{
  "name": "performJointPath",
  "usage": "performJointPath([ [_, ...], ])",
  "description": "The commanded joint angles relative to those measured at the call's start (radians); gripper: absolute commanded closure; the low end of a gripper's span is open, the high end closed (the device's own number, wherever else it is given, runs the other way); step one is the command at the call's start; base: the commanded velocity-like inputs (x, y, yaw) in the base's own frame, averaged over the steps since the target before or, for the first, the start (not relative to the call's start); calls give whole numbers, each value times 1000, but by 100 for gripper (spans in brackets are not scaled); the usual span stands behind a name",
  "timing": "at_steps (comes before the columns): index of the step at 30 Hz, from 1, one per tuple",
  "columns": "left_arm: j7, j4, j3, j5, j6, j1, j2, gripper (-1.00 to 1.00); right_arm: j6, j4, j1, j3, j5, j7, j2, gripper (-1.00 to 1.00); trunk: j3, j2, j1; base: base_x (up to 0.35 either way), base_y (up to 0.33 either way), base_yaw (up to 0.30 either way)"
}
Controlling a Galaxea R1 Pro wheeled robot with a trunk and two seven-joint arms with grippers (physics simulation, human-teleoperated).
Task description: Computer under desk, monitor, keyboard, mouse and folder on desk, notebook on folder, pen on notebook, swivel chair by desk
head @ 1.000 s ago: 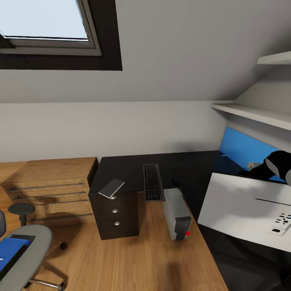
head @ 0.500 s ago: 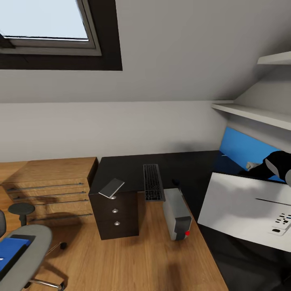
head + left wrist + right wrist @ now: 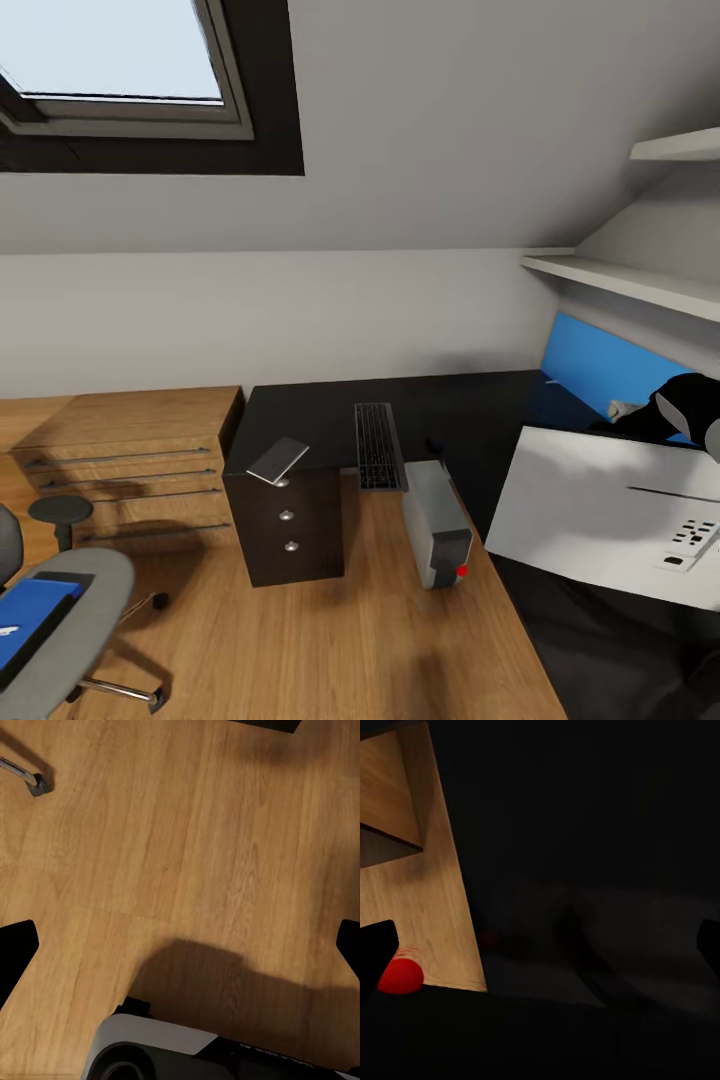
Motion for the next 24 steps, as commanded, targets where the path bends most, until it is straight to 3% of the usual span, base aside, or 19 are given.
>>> performJointPath([
  [1, 0, -2, 2, 5, -1, 0, -1, -100, 1, 0, -1, -4, 11, 7, 0, -100, -2, -2, 0, -15, 0, 0],
  [24, 0, -2, 2, 5, -1, 0, -1, -100, 1, -6, -1, -4, 13, 7, 0, -100, -2, -2, 0, -52, 0, 0],
])
